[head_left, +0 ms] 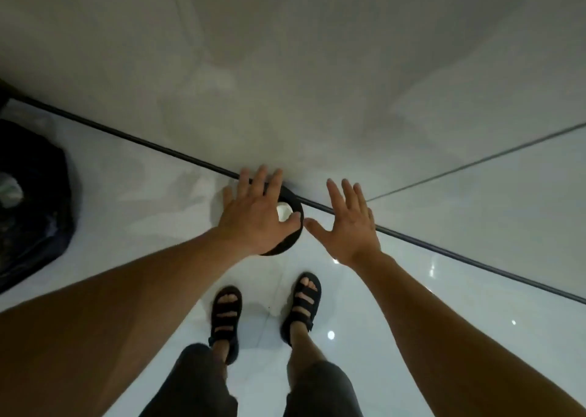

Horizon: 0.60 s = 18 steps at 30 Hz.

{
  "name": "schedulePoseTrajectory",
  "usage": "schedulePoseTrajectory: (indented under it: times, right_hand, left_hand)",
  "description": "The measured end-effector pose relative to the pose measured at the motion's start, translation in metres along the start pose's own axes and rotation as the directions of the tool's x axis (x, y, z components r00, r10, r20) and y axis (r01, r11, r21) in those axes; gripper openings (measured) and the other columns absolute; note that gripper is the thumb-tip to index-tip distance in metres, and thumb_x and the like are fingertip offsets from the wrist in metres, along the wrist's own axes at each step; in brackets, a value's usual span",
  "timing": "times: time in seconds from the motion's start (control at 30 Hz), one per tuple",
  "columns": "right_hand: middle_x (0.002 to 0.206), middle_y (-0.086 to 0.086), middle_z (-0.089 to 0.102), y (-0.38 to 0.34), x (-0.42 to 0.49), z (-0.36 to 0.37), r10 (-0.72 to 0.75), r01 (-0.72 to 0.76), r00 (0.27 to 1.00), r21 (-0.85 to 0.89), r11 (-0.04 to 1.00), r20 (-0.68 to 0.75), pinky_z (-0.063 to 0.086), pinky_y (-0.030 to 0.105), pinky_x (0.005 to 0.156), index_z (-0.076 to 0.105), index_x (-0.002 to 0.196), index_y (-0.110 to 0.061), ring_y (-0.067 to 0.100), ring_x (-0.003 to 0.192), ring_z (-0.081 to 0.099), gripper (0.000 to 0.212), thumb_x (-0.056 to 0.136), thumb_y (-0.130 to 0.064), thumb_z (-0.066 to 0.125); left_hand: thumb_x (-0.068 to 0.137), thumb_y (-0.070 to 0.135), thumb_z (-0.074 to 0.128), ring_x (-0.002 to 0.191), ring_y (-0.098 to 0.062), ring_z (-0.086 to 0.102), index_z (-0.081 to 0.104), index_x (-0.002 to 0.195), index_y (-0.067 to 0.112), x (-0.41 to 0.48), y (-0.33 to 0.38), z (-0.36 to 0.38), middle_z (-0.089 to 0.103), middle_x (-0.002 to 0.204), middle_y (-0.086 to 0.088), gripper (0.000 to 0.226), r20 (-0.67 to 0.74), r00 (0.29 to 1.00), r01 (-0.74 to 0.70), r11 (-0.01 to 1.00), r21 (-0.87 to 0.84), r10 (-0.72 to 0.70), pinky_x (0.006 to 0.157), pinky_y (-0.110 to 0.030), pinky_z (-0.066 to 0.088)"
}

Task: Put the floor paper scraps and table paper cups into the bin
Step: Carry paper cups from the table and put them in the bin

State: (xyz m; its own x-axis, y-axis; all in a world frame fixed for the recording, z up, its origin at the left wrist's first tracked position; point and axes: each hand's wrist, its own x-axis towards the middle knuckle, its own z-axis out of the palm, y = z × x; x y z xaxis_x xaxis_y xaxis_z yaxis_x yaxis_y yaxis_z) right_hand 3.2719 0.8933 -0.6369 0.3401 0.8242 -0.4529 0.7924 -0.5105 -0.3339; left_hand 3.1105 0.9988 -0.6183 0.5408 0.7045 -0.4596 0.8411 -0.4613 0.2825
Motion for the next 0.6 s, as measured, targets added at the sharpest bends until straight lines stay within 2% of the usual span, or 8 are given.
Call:
schedulePoseTrajectory:
  times: [0.2,0.33,0.47,0.6]
  right_hand:
    - [0.165,0.002,-0.004,-0.024,-0.123,-0.08,0.161,-0.165,0.979,-0.015,0.986,-0.123,0.006,0.05,0.119,0.0,0.155,-0.033,0.022,0.15,-0.013,0.087,0.087,-0.074,0.033]
    - [0.165,0.001,-0.005,-0.034,-0.226,-0.087,0.356,-0.341,0.92,0.116,0.933,-0.162,0.006,0.05,0.12,-0.003,0.155,-0.033,0.021,0.15,-0.014,0.087,0.088,-0.075,0.032]
    - [0.164,0.001,-0.008,-0.024,-0.328,-0.075,0.567,-0.546,0.817,0.178,0.819,-0.105,0.006,0.052,0.119,-0.006,0.155,-0.034,0.023,0.149,-0.016,0.088,0.087,-0.076,0.031]
    - [0.164,0.0,-0.006,-0.007,-0.42,-0.061,0.724,-0.66,0.674,0.323,0.679,-0.145,0.005,0.052,0.119,-0.003,0.155,-0.035,0.023,0.149,-0.016,0.087,0.087,-0.077,0.032]
  left_hand:
    - [0.083,0.071,0.032,0.147,-0.027,-0.011,-0.004,0.151,0.031,-0.071,0.067,-0.072,-0.005,0.161,0.0,0.087,-0.006,0.976,-0.216,0.973,0.082,0.217,0.114,-0.055,0.006]
    - [0.082,0.073,0.028,0.146,-0.024,-0.013,-0.004,0.151,0.03,-0.141,0.092,-0.08,-0.005,0.161,0.001,0.087,0.072,0.936,-0.352,0.925,0.142,0.345,0.116,-0.053,0.004]
    - [0.082,0.072,0.028,0.146,-0.025,-0.015,-0.003,0.151,0.029,-0.192,0.129,-0.086,-0.008,0.161,0.0,0.087,0.214,0.859,-0.507,0.828,0.24,0.465,0.115,-0.054,0.001]
    - [0.082,0.072,0.029,0.146,-0.024,-0.015,-0.002,0.151,0.03,-0.24,0.194,-0.079,-0.008,0.161,0.001,0.087,0.273,0.738,-0.674,0.676,0.298,0.616,0.116,-0.053,0.0]
